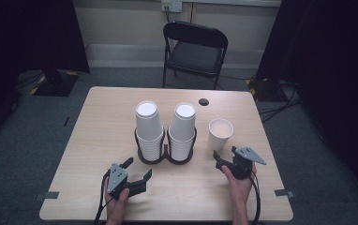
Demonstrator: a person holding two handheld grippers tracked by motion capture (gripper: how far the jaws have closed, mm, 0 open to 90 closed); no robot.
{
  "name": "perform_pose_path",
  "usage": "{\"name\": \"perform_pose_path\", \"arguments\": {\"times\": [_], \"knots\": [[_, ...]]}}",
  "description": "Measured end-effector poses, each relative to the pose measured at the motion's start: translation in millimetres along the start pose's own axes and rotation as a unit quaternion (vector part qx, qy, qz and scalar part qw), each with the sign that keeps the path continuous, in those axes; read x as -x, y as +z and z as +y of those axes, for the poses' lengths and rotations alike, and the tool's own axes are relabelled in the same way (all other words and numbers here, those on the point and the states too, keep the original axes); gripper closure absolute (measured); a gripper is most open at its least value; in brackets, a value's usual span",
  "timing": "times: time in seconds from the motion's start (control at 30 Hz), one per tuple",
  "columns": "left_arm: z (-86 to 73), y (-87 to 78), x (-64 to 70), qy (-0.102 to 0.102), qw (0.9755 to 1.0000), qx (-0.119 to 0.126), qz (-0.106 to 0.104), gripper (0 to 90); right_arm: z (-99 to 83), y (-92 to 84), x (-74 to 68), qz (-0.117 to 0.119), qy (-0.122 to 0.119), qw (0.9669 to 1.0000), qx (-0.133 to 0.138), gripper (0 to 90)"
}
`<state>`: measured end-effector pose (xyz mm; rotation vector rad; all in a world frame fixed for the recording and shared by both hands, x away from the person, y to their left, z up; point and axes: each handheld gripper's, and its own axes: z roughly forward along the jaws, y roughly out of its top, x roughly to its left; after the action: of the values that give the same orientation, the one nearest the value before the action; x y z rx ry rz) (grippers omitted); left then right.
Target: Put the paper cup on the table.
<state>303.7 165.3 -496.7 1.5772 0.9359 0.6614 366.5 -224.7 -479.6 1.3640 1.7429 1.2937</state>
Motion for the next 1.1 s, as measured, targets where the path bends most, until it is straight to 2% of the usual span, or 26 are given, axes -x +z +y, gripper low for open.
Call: {"name": "perform_pose_path", "arguments": {"times": [0.17,0.4,0.7,0.97,1.1], "knots": [[0.0,-0.1,0.0,0.000,1.0000,0.000,0.000,16.0,-5.9,-10.1,-9.9,0.015,0.006,0.9997,0.018,18.0],[-0.1,-0.2,0.2,0.000,1.0000,0.002,0.003,16.0,-12.5,-20.2,-25.4,0.032,0.001,0.9990,0.032,17.0],[-0.4,-1.7,0.0,-0.003,1.0000,0.000,0.003,17.0,-22.9,-24.9,-46.7,0.052,-0.009,0.9980,0.034,16.9],[-0.7,-2.3,1.0,-0.006,0.9999,0.003,0.011,16.4,-31.8,-25.8,-63.1,0.083,-0.023,0.9953,0.046,15.1],[-0.7,-2.3,1.0,-0.006,0.9999,0.003,0.011,16.3,-34.8,-27.8,-67.4,0.099,-0.027,0.9921,0.072,14.4]]}}
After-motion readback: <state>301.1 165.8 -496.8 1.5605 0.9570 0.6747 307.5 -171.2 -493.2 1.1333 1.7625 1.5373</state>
